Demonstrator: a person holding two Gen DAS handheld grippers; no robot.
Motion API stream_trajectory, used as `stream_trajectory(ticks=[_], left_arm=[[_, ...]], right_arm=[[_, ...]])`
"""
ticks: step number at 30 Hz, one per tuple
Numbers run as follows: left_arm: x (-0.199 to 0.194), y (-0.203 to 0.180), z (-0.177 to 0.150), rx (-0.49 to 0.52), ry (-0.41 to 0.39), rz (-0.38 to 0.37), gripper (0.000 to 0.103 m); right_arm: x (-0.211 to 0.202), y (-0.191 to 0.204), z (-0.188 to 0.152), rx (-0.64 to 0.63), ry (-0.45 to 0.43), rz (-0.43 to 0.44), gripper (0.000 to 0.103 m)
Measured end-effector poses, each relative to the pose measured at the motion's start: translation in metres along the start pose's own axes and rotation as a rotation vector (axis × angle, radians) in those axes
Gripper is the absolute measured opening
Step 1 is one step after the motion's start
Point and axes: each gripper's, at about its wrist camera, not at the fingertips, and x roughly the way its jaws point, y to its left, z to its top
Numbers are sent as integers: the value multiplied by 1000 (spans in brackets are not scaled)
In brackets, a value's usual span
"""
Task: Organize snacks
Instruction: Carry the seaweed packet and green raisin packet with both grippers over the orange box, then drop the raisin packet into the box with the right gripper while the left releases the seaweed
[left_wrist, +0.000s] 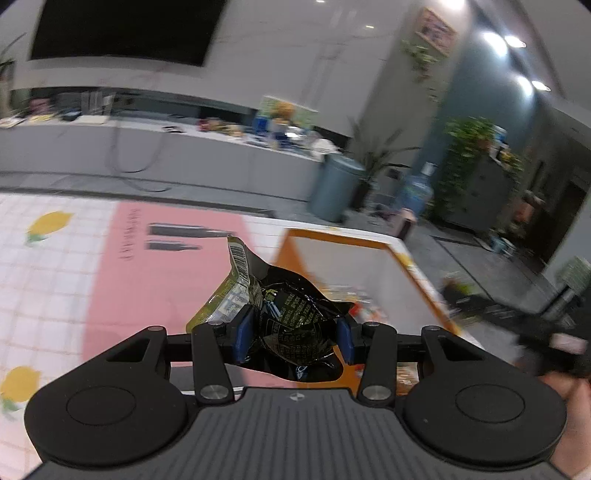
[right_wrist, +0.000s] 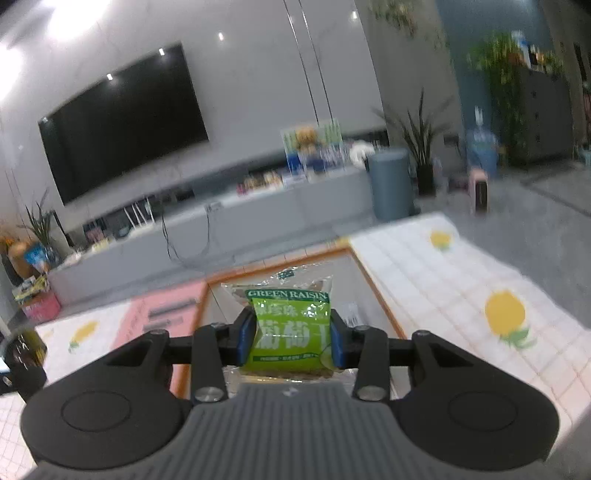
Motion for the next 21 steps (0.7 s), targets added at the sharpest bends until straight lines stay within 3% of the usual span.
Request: stream_trajectory(ticks=[6,10,17,19,21], left_arm=[[38,-30,-6,70,45,-75,51],[65,-39,-11,79,85,-93,51],[71,-41,-20,100,84,-87,51],[67,-40,-21,93,82,-79,51],[65,-40,-22,92,78,-70,51]], right_arm=[[28,-5,-11,-42,137,-90,39],[38,-14,-14,-44,168,-139,39],[39,-28,-12,-27,163,-128,40],[45,-27,-10,-18,170,-116,44],[45,-27,-10,-6,163,-111,70]])
